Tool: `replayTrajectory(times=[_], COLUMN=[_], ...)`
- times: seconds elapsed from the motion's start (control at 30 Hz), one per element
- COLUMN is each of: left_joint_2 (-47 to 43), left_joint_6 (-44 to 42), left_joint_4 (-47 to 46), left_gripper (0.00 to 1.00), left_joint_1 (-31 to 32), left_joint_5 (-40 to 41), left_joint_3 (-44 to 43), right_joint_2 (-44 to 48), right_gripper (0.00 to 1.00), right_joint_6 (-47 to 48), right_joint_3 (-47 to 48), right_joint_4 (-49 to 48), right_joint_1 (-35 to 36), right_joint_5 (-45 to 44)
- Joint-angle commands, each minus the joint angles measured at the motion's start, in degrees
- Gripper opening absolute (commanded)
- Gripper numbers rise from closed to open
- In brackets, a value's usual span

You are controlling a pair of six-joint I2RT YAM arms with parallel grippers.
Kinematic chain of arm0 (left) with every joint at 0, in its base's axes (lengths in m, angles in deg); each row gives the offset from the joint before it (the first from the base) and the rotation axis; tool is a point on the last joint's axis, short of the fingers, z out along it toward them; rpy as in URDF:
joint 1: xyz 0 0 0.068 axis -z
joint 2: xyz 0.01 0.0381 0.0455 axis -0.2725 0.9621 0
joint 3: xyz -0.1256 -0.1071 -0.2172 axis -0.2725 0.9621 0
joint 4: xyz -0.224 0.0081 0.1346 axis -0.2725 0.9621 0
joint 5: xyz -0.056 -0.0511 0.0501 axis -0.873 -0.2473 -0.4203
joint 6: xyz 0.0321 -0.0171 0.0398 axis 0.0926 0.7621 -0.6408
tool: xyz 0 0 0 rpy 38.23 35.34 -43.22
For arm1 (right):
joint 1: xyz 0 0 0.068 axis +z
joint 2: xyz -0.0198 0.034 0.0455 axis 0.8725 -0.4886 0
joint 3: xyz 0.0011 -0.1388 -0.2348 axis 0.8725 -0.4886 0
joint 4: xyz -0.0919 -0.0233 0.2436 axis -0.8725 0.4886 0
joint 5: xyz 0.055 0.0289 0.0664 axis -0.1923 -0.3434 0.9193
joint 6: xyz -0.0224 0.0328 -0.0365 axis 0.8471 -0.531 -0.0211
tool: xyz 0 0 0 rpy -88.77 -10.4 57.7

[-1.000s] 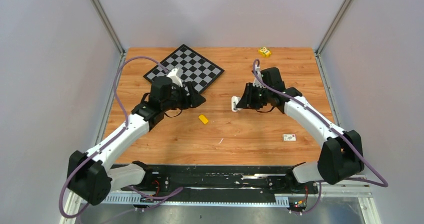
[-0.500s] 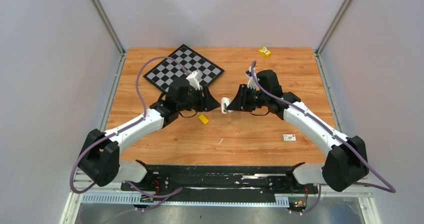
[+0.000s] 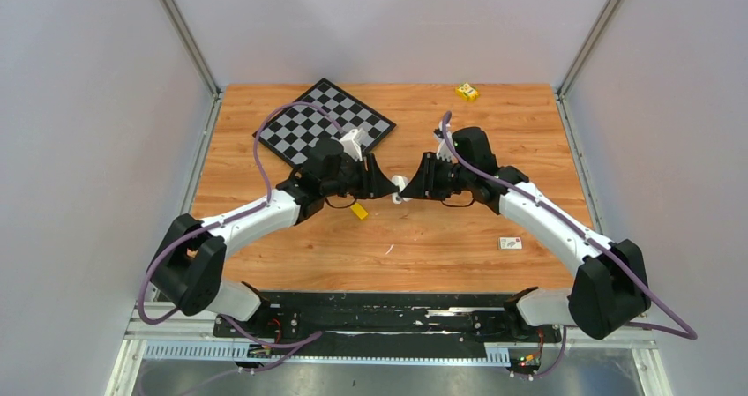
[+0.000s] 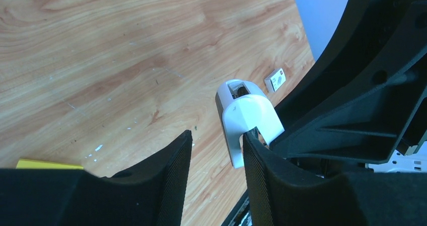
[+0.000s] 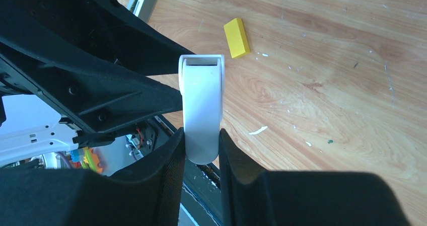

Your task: Load the staples into the stapler

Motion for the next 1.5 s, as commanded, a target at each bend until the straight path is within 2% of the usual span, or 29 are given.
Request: replayTrajectory(times=[0.0, 0.13, 0.27, 0.37, 0.47, 0.53, 0.7, 0.83, 1.03, 1.17, 1.27, 1.47], left_joint_2=[1.96, 2.02, 2.11, 2.26, 2.54, 2.64, 3.69, 3.45, 2.73, 2.56, 2.41, 2.29], left_joint_6=[-0.04, 0.50, 2.24, 2.58, 3.19, 3.92, 3.98, 3.64, 1.83, 1.12, 1.48, 2.10], left_joint_4=[-1.89, -2.52, -4.05, -4.82, -4.84, -6.19, -7.09, -7.46, -5.47, -4.35, -4.48, -4.30], left_gripper=[0.43, 0.37, 0.36, 0.39, 0.49, 0.50, 0.37, 0.22, 0.06, 0.00, 0.00, 0.01], left_joint_1=[1.14, 1.34, 1.35, 1.33, 1.37, 1.34, 1.32, 1.34, 1.35, 1.39, 1.33, 1.32], left_joint_5=[-0.99, -1.48, -3.18, -3.54, -4.04, -4.49, -4.35, -3.85, -2.76, -2.29, -2.24, -2.33], left_joint_3=[0.22, 0.65, 1.48, 2.18, 2.09, 2.39, 2.46, 2.93, 2.65, 2.29, 2.11, 1.46], right_joint_2=[-0.03, -0.39, 0.04, 0.53, 0.65, 0.71, 0.63, 0.65, 0.47, 0.60, 0.82, 0.93], right_gripper=[0.12, 0.11, 0.11, 0.10, 0.10, 0.10, 0.10, 0.10, 0.12, 0.15, 0.29, 0.39], right_joint_6=[-0.68, -0.53, -0.31, -0.70, -0.81, -0.86, -1.09, -0.86, 0.31, 1.26, 2.06, 2.67], right_joint_3=[-0.65, -0.96, -1.67, -2.26, -2.46, -2.52, -2.75, -3.52, -3.97, -3.79, -4.40, -6.16], right_joint_4=[-2.55, -3.03, -3.27, -3.82, -4.07, -4.27, -5.12, -5.53, -5.72, -5.46, -5.48, -6.84], right_joint_1=[0.69, 0.68, 0.66, 0.69, 0.69, 0.69, 0.63, 0.67, 0.66, 0.67, 0.71, 0.91], right_joint_5=[1.06, 0.76, -0.44, -0.79, -1.13, -1.25, -0.81, -0.75, -0.13, -0.46, -1.55, -1.69])
